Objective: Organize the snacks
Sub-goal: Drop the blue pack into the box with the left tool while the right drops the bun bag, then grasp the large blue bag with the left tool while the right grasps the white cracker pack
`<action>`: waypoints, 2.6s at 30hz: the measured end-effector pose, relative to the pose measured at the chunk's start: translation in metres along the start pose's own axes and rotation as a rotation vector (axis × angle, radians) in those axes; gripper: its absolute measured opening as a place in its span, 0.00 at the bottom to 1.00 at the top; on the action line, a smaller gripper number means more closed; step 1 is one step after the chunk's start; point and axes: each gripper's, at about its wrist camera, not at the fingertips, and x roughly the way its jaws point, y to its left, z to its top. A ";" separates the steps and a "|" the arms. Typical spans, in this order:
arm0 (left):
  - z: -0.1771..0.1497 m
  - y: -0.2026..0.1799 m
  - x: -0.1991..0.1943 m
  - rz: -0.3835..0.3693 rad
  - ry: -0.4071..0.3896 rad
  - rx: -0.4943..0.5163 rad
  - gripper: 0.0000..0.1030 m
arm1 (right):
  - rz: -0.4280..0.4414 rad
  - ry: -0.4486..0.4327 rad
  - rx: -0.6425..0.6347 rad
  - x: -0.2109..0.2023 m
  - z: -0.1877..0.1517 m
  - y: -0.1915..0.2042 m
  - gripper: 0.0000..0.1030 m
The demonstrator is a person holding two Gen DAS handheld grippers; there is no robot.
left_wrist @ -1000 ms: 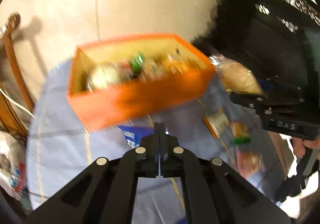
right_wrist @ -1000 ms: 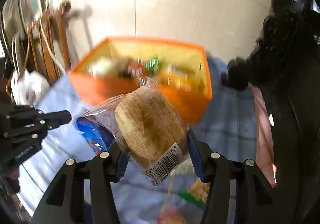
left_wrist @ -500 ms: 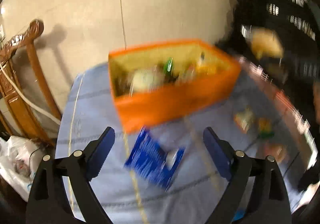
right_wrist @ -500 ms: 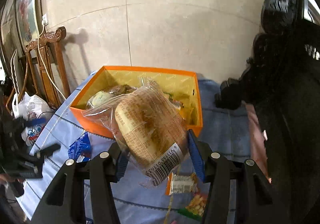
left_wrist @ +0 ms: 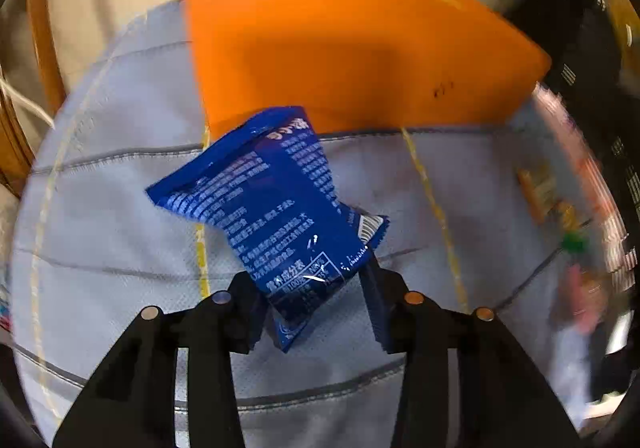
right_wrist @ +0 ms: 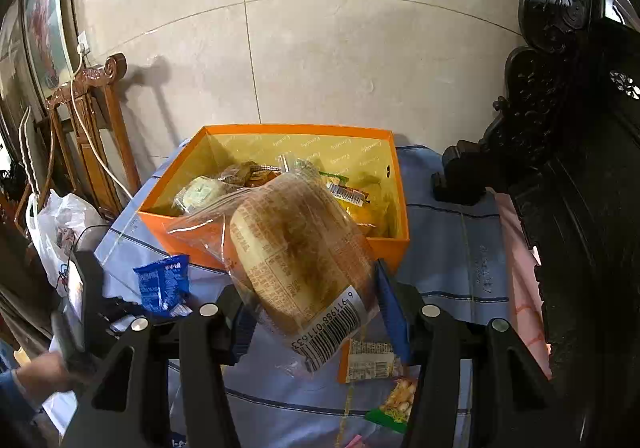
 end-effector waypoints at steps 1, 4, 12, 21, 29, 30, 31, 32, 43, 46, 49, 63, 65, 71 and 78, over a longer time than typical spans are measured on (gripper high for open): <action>0.000 -0.007 0.001 0.015 -0.002 0.040 0.37 | 0.000 0.000 0.001 -0.001 0.000 0.000 0.52; 0.003 -0.001 -0.001 -0.029 0.010 -0.004 0.36 | 0.001 -0.005 0.001 -0.004 0.000 0.001 0.52; 0.006 -0.006 -0.068 -0.033 -0.099 0.006 0.35 | 0.017 -0.036 0.001 -0.020 0.004 0.002 0.52; 0.101 -0.023 -0.140 0.081 -0.275 0.015 0.35 | 0.008 -0.062 0.037 -0.001 0.037 0.001 0.52; 0.183 -0.003 -0.117 0.105 -0.239 -0.182 0.35 | -0.062 0.007 0.092 0.062 0.083 -0.009 0.52; 0.184 -0.003 -0.116 0.106 -0.239 -0.172 0.35 | -0.070 0.008 0.089 0.064 0.084 -0.009 0.52; 0.184 -0.005 -0.115 0.106 -0.239 -0.162 0.35 | -0.075 0.009 0.083 0.067 0.087 -0.009 0.52; 0.185 -0.006 -0.114 0.102 -0.240 -0.148 0.35 | -0.075 0.011 0.084 0.069 0.088 -0.009 0.52; 0.198 -0.022 -0.098 0.160 -0.257 -0.051 0.96 | -0.169 -0.013 0.095 0.078 0.093 -0.015 0.96; 0.198 -0.021 -0.100 0.154 -0.255 -0.055 0.96 | -0.164 -0.013 0.112 0.069 0.093 -0.021 0.96; 0.189 -0.019 -0.110 0.143 -0.254 -0.064 0.96 | -0.173 -0.014 0.095 0.057 0.088 -0.024 0.97; -0.060 -0.077 -0.107 0.065 -0.026 -0.070 0.96 | -0.149 0.285 0.056 0.084 -0.068 -0.055 0.96; -0.087 -0.087 -0.095 0.069 0.021 -0.072 0.96 | -0.136 0.319 0.045 0.100 -0.082 -0.051 0.96; -0.129 -0.113 -0.085 0.014 0.014 -0.030 0.96 | -0.126 0.327 -0.013 0.127 -0.096 -0.035 0.96; -0.141 -0.132 -0.071 0.036 -0.030 0.034 0.96 | -0.106 0.330 -0.011 0.138 -0.100 -0.028 0.96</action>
